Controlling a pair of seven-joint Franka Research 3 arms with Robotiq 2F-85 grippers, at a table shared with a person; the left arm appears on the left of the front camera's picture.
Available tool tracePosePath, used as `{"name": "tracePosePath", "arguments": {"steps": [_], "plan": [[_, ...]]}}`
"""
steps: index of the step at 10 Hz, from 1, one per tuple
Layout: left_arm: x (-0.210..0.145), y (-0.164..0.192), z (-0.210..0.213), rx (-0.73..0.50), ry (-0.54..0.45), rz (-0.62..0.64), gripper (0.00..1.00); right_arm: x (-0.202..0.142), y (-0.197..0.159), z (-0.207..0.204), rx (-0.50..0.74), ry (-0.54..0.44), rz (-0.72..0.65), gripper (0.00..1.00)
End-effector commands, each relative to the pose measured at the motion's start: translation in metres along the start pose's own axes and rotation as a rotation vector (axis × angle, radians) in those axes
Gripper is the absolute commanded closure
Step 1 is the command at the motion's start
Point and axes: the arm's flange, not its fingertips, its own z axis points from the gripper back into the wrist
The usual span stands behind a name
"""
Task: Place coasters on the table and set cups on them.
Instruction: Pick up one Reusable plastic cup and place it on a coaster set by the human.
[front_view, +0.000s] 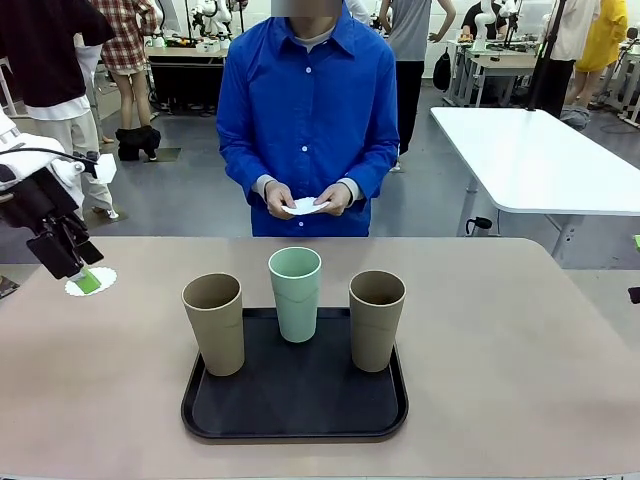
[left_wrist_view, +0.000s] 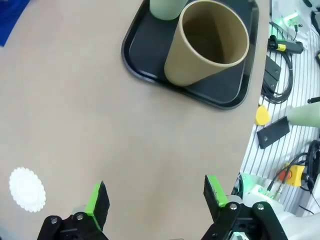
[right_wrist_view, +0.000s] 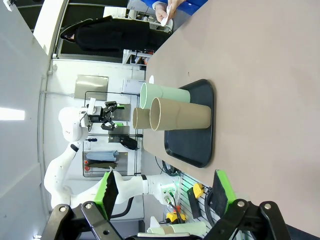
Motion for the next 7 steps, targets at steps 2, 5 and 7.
{"name": "tracePosePath", "arguments": {"steps": [2,5,7], "plan": [[-0.026,0.039,-0.020,-0.085,-0.337,-0.138,0.00,0.001,0.000,0.000,0.006,-0.002,-0.003,0.00],[-0.048,0.068,-0.040,-0.141,-0.582,-0.349,0.00,0.001,0.000,0.000,0.006,-0.002,-0.003,0.00],[-0.058,0.082,-0.066,-0.300,-0.677,-0.303,0.00,0.001,0.000,0.000,0.006,-0.002,-0.003,0.00]]}}
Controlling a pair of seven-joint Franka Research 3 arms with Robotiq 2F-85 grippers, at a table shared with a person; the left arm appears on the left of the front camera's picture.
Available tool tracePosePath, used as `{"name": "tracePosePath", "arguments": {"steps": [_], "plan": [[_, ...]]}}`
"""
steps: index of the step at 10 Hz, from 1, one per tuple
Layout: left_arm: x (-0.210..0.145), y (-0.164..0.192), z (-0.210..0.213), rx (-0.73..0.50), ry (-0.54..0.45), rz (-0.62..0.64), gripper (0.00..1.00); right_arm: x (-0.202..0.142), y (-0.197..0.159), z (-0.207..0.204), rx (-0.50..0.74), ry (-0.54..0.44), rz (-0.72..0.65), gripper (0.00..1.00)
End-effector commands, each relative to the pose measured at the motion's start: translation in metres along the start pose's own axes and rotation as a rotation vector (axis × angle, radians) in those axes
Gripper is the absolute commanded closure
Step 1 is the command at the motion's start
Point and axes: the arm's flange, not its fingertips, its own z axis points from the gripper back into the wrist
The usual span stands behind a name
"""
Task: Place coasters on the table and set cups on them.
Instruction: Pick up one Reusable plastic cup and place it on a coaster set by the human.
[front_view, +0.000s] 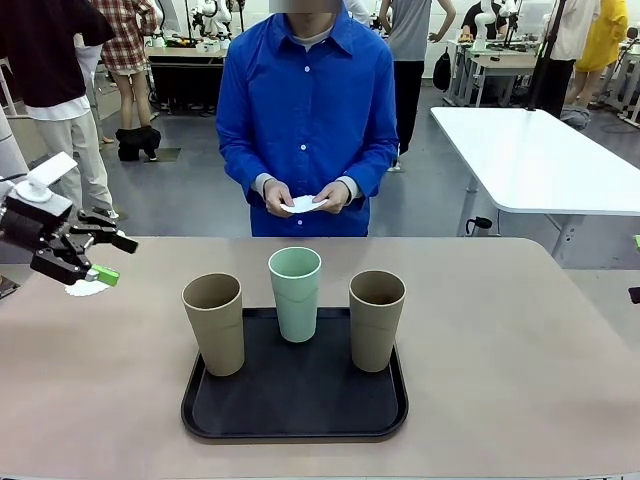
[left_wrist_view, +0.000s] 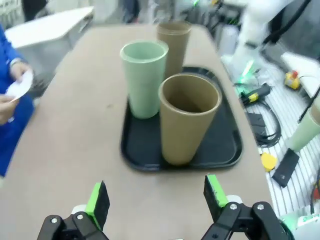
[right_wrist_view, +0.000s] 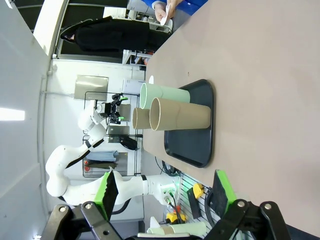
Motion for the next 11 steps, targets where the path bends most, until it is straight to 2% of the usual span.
{"name": "tracePosePath", "arguments": {"steps": [1,4,5,6,10,11], "plan": [[-0.025,0.025,-0.004,-0.139,-0.084,0.083,0.00,0.001,0.000,0.000,0.007,-0.001,-0.002,0.00],[-0.038,0.026,-0.024,-0.172,-0.084,0.066,0.00,0.001,0.000,0.000,0.007,-0.001,-0.002,0.00],[-0.038,0.021,-0.028,-0.129,-0.017,0.052,0.00,0.001,0.000,0.000,0.007,-0.001,-0.002,0.00],[-0.042,0.021,-0.026,-0.182,-0.098,0.104,0.00,0.001,0.000,0.000,0.007,-0.001,-0.002,0.00],[-0.043,0.023,-0.028,-0.177,-0.082,0.102,0.00,0.001,0.000,0.000,0.007,-0.001,-0.002,0.00],[-0.051,0.021,-0.036,-0.211,-0.120,0.037,0.00,0.001,0.000,0.000,0.007,-0.001,-0.002,0.00]]}}
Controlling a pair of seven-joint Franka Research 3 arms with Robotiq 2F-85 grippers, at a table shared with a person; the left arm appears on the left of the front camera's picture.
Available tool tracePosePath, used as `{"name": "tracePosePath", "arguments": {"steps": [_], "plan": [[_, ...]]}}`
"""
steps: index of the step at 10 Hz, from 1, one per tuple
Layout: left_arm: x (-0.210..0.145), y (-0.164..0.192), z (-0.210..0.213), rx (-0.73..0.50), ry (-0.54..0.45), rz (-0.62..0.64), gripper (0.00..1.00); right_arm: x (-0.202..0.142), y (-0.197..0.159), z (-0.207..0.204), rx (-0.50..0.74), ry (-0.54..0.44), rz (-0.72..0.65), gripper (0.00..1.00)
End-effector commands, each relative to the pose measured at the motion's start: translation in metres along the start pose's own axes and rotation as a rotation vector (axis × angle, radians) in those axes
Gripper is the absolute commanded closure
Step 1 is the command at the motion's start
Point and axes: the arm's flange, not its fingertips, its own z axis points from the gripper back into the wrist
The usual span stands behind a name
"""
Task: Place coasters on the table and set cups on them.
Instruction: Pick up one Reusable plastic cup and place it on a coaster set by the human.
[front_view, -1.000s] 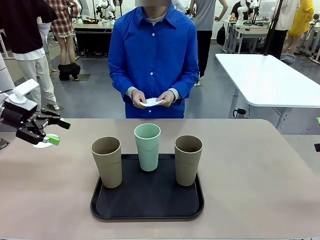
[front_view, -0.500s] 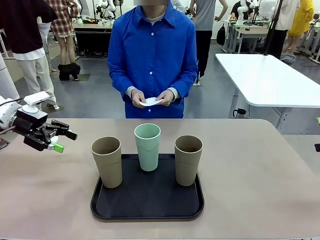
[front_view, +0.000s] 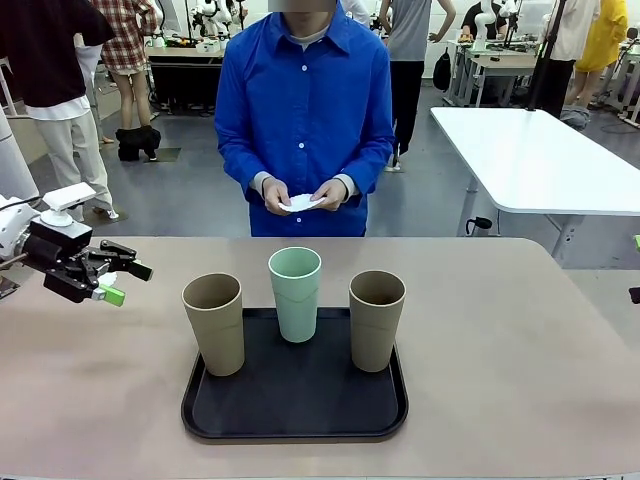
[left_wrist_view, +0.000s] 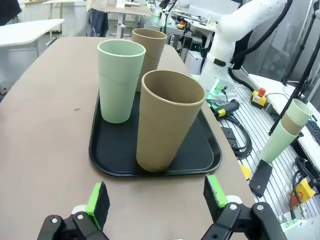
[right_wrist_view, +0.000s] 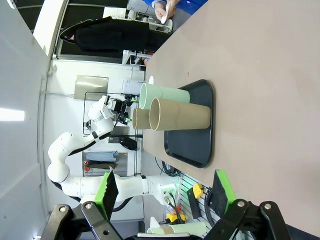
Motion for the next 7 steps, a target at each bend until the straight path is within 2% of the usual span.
{"name": "tracePosePath", "arguments": {"steps": [1,5,7], "plan": [[-0.015,-0.003,-0.013,-0.042,-0.080,-0.106,0.00,0.001,0.001,-0.001,0.007,0.000,-0.001,0.00],[-0.031,0.003,-0.032,-0.006,-0.261,-0.077,0.00,0.001,0.001,-0.001,0.007,0.000,-0.001,0.00],[-0.032,0.008,-0.041,0.001,-0.303,-0.088,0.00,0.001,0.001,-0.001,0.007,0.000,-0.001,0.00]]}}
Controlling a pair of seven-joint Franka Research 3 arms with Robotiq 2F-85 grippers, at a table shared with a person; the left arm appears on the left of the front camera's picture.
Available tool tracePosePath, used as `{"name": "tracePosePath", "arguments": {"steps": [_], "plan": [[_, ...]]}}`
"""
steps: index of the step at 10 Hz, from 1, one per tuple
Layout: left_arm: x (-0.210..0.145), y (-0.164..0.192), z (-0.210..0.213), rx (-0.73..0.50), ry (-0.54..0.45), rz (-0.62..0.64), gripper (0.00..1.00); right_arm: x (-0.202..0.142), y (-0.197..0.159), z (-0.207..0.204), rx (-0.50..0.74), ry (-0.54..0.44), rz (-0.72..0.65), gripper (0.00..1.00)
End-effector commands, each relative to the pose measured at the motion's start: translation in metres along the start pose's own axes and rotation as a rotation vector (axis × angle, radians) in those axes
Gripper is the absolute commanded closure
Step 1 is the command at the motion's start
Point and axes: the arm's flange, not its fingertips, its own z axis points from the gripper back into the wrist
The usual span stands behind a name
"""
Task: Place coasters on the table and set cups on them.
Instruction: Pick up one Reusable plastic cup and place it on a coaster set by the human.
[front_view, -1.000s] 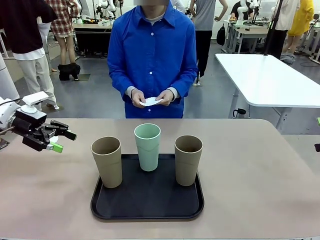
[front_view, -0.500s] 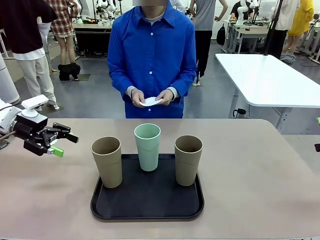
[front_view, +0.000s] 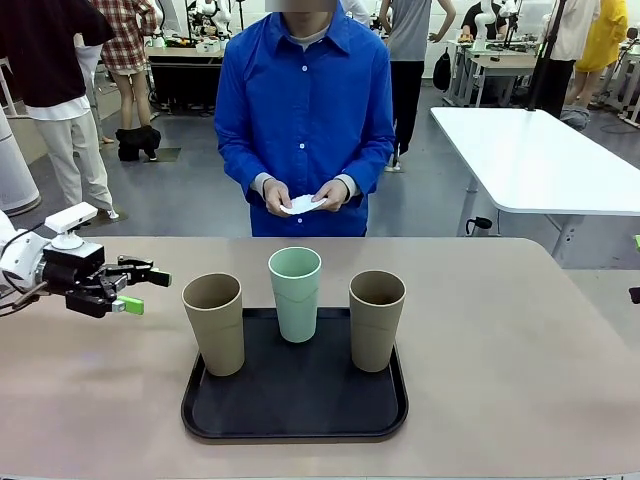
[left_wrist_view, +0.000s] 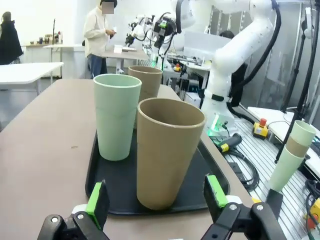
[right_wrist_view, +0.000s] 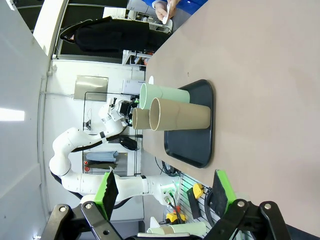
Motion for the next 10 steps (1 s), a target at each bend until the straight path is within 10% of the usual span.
{"name": "tracePosePath", "arguments": {"steps": [1,10], "plan": [[-0.005,0.008,-0.008,-0.007,-0.038,-0.056,0.00,0.001,0.001,-0.001,0.008,0.000,-0.001,0.00],[-0.030,0.034,-0.047,-0.131,-0.018,-0.117,0.00,0.001,0.001,-0.001,0.008,0.000,-0.001,0.00]]}}
